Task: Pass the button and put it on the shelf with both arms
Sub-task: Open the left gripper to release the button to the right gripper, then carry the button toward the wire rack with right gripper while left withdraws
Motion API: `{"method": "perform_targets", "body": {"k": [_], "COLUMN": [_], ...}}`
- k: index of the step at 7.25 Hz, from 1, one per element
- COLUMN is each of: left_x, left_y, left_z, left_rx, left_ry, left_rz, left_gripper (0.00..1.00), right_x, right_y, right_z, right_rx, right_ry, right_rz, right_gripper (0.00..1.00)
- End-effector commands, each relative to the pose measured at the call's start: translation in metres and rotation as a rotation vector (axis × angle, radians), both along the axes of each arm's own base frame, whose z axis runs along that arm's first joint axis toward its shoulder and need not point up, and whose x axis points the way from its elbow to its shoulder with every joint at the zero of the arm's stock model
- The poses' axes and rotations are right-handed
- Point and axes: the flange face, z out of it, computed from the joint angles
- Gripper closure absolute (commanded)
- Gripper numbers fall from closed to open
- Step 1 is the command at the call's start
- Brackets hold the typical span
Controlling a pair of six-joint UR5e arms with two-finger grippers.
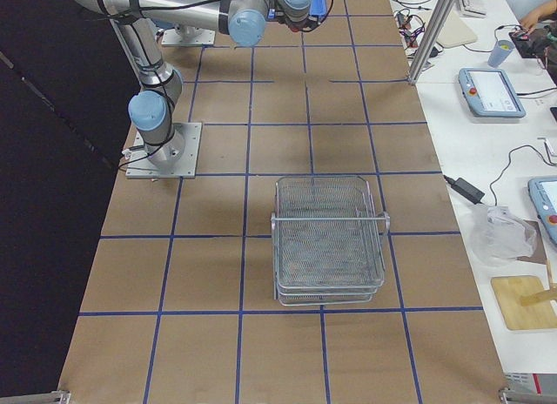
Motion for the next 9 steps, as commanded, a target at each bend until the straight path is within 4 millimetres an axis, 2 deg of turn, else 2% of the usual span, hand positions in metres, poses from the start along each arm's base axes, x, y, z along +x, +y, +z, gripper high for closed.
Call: {"method": "perform_targets", "body": {"k": [1, 2, 3, 5, 6, 7, 8, 9], "left_x": [0.001, 0.001, 0.002, 0.015, 0.036, 0.07, 0.103, 0.13], "left_y": [0.0, 0.0, -0.002, -0.004, -0.004, -0.008, -0.009, -0.011], "left_z": [0.0, -0.002, 0.003, 0.012, 0.011, 0.018, 0.029, 0.029], "left_rx": [0.0, 0.016, 0.006, -0.025, -0.029, 0.002, 0.03, 0.041], "left_ry": [-0.006, -0.007, -0.011, -0.065, -0.14, -0.22, -0.26, -0.318], "left_rz": [0.008, 0.037, 0.041, 0.066, 0.113, 0.195, 0.267, 0.37], "left_gripper": [0.92, 0.43, 0.16, 0.12, 0.12, 0.12, 0.12, 0.06], "right_x": [-0.001, -0.001, -0.001, -0.002, -0.011, -0.026, -0.054, -0.096], "right_y": [0.0, 0.0, 0.0, -0.001, -0.003, -0.007, -0.013, -0.019], "right_z": [0.0, 0.0, 0.0, 0.0, -0.004, -0.008, -0.003, 0.005], "right_rx": [0.0, 0.0, 0.002, 0.001, 0.009, 0.01, 0.011, 0.016], "right_ry": [0.011, 0.013, 0.013, 0.016, 0.073, 0.161, 0.254, 0.328], "right_rz": [0.001, 0.001, 0.0, -0.002, -0.008, -0.02, -0.059, -0.129], "right_gripper": [0.95, 0.97, 1.0, 1.0, 1.0, 1.0, 1.0, 1.0]}}
